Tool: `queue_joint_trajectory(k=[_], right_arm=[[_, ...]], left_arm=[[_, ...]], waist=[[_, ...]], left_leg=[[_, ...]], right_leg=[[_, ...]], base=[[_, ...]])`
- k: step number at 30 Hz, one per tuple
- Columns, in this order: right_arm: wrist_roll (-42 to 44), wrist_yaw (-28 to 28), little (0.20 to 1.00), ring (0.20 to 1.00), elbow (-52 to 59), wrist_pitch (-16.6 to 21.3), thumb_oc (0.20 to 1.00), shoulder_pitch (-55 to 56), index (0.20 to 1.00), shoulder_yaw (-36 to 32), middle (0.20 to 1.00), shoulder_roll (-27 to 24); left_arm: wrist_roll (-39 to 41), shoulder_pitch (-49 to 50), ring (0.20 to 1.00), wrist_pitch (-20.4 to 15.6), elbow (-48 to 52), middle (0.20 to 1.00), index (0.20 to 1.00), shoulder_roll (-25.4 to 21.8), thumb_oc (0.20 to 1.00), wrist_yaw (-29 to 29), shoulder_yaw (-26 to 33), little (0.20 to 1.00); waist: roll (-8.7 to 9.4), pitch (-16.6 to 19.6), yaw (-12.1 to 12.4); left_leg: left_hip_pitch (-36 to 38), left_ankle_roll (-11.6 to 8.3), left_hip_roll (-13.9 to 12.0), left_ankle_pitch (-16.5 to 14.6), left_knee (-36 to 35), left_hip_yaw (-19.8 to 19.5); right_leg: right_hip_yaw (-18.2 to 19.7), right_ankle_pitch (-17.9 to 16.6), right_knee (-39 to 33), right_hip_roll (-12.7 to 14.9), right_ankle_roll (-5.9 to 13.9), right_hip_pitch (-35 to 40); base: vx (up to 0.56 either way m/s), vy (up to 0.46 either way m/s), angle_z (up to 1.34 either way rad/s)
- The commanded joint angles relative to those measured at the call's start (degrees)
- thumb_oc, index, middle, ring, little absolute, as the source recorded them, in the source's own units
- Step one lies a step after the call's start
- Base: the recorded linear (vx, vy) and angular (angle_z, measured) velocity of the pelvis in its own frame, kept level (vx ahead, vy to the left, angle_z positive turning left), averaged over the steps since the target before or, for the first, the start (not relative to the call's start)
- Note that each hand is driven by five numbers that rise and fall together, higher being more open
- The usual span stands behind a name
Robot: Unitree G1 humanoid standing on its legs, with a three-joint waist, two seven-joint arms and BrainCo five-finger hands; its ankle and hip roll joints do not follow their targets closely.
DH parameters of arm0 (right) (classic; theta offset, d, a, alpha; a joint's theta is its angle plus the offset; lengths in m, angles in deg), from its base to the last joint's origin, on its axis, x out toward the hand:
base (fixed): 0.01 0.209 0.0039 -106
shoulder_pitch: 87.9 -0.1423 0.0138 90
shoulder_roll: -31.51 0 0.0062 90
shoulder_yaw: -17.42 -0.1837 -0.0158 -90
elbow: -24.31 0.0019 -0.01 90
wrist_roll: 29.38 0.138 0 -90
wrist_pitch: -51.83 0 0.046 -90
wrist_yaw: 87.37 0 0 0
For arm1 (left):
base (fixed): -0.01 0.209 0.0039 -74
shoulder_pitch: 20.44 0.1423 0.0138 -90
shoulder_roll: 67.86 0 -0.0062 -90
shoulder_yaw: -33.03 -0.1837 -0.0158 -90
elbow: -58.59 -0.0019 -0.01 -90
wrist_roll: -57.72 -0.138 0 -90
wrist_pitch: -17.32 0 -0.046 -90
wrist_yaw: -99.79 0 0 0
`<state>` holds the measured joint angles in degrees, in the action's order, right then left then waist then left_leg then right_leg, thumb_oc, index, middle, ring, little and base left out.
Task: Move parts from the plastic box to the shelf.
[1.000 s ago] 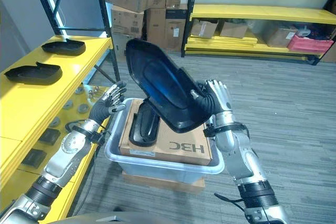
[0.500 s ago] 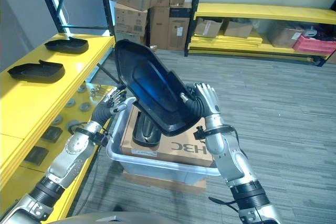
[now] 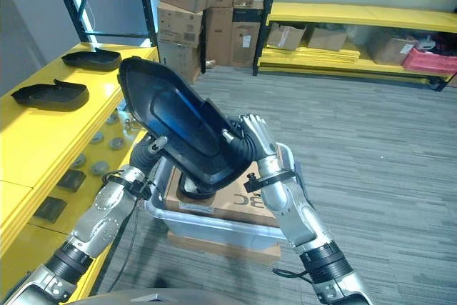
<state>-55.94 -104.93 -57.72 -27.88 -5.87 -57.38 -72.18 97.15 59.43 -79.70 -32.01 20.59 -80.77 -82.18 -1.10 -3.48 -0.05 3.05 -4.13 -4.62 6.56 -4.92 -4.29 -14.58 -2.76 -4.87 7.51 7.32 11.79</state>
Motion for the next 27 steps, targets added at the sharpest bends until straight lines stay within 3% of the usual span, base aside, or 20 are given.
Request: queue_joint_trajectory(k=[1,2,3,16,20,23,24,25,26,27], right_arm=[[6.05,0.68,0.2,0.2,2.58,4.38,0.2,-7.92,0.2,-0.4,0.2,1.84],[6.62,1.09,0.2,0.2,2.58,4.63,0.2,-7.73,0.2,-0.1,0.2,2.15],[7.1,1.38,0.2,0.2,2.45,4.79,0.2,-7.59,0.2,0.15,0.2,2.37],[15.49,6.01,0.2,0.2,3.64,6.83,0.2,-7.75,0.2,3.47,0.2,4.81],[21.68,9.49,0.2,0.2,2.69,7.9,0.2,-9.48,0.2,5.74,0.2,6.42],[23.83,10.16,0.2,0.2,1.76,8.56,0.2,-9.96,0.2,7.01,0.2,7.3],[23.84,10.15,0.2,0.2,1.71,8.6,0.2,-10.02,0.2,6.99,0.2,7.29],[24.86,10.26,0.2,0.2,1.61,9.02,0.2,-9.25,0.2,6.92,0.2,7.39],[24.87,10.26,0.2,0.2,1.57,9.07,0.2,-9.29,0.2,6.89,0.2,7.36],[25.55,9.59,0.2,0.2,0.6,9.17,0.2,-8.9,0.2,6.31,0.2,7.07]], left_arm=[[5.23,-7.21,1.0,-1.93,0.92,1.0,1.0,0.59,1.0,-2.71,-0.86,1.0],[5.4,-7.04,0.423,-1.86,1.17,0.423,0.423,0.48,0.423,-3.08,-1.03,0.423],[5.5,-6.85,0.2,-2.04,1.59,0.2,0.2,0.37,0.2,-3.23,-1.13,0.2],[-0.81,-3.28,0.2,-2.59,4.79,0.2,0.2,-3.26,0.2,-3.94,-0.61,0.2],[-3.95,0.45,0.2,-3.74,7.44,0.2,0.2,-6.31,0.2,-3.84,3.16,0.2],[-5.34,2.31,0.2,-5.19,9.22,0.2,0.2,-7.48,0.2,-2.65,5.57,0.2],[-5.35,2.3,0.2,-5.16,9.28,0.2,0.2,-7.49,0.2,-2.63,5.57,0.2],[-6.78,2.88,0.2,-5.7,9.35,0.2,0.2,-7.56,0.2,-1.76,6.45,0.2],[-6.81,2.87,0.2,-5.66,9.41,0.2,0.2,-7.54,0.2,-1.73,6.43,0.2],[-8.68,2.36,0.2,-6.65,9.02,0.2,0.2,-7.25,0.2,-0.39,7.09,0.2]], waist=[[0.9,-0.88,0.96],[0.88,-0.94,0.97],[0.86,-0.97,0.97],[0.81,-1.64,1.71],[0.79,-2.71,3.98],[0.46,-4.43,7.39],[0.51,-4.33,7.12],[0.0,-4.86,9.33],[0.07,-4.59,8.67],[-0.72,-5.56,10.27]], left_leg=[[5.91,-1.02,-3.31,-9.06,-0.08,3.86],[5.96,-1.01,-3.34,-9.09,-0.08,3.86],[5.93,-1.0,-3.35,-9.08,-0.08,3.86],[5.7,-1.13,-3.54,-9.26,-0.08,3.52],[3.63,-1.31,-4.01,-9.33,3.03,1.9],[0.11,-3.45,-4.54,-7.16,3.63,-3.13],[-0.24,-3.41,-4.41,-6.87,3.62,-3.44],[-2.82,-4.33,-4.25,-5.45,3.11,-7.9],[-3.56,-4.26,-3.95,-5.08,3.23,-8.64],[-6.68,-5.29,-4.01,-3.1,2.88,-9.74]], right_leg=[[1.23,6.06,1.72,1.55,0.26,-0.97],[1.31,6.09,1.73,1.55,0.24,-0.94],[1.29,6.08,1.76,1.56,0.24,-0.98],[1.26,6.49,1.93,1.42,0.18,-1.11],[1.05,7.24,2.63,1.22,-0.5,-1.34],[-2.94,8.95,3.53,0.46,-1.53,-0.86],[-3.23,8.76,3.47,0.54,-1.5,-1.01],[-7.67,10.41,4.52,0.2,-2.13,-0.36],[-8.39,10.21,4.47,0.33,-2.04,-0.59],[-13.73,12.16,6.36,0.62,-2.6,-0.32]], base=[[0.0,0.0,0.0],[0.0,0.0,0.0],[0.0,0.0,0.0],[0.0,-0.002,0.0],[-0.01,-0.041,0.0],[-0.06,-0.075,0.25],[-0.03,-0.096,1.02],[-0.05,-0.045,1.38],[-0.1,-0.035,1.5],[-0.1,0.068,2.36]])
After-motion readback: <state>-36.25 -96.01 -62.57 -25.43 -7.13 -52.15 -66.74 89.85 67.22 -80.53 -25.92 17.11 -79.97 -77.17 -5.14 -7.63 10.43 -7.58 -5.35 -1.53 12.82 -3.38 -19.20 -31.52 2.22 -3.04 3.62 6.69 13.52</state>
